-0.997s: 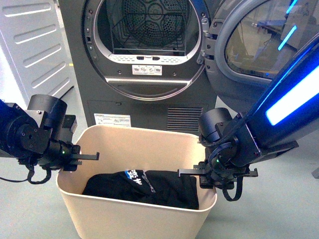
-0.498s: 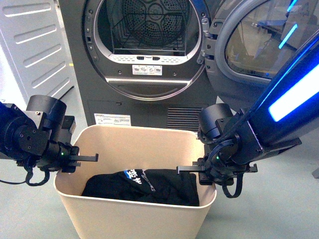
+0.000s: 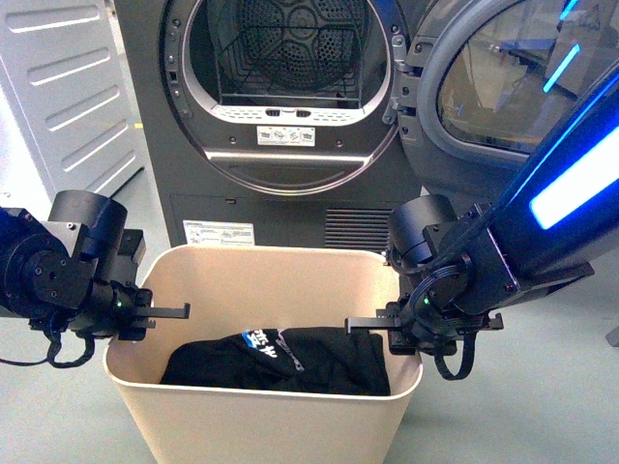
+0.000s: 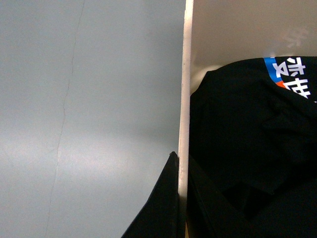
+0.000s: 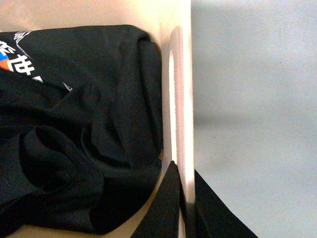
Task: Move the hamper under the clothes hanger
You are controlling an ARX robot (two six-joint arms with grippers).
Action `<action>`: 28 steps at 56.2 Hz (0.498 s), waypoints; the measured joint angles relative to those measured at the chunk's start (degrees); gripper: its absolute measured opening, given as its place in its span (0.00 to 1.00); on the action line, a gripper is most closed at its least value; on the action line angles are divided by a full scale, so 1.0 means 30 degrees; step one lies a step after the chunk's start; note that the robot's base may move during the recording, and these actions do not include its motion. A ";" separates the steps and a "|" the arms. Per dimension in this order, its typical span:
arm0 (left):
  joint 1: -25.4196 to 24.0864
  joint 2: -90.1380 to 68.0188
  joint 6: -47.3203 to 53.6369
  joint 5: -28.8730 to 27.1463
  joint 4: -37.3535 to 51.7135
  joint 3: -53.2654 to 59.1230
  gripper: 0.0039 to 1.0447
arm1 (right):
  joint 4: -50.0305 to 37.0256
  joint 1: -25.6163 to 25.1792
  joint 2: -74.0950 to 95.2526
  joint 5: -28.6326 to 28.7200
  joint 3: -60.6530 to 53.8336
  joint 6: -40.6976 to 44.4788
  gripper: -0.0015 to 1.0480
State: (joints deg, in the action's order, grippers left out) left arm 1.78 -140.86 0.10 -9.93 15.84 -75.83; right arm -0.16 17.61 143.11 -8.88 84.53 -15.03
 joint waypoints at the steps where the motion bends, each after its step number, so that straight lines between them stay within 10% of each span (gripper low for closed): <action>1: 0.0000 0.0000 -0.0007 0.0000 0.0007 0.0000 0.04 | -0.0007 -0.0015 -0.0036 0.0000 0.0000 0.0007 0.03; 28: 0.0036 0.0000 0.0036 0.0000 0.0022 0.0000 0.04 | -0.0095 -0.0109 -0.0277 0.0117 -0.0277 0.0080 0.03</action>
State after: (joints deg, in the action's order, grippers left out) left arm 1.89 -140.86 0.21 -9.93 15.90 -75.83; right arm -0.45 17.28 142.28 -8.54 83.70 -14.79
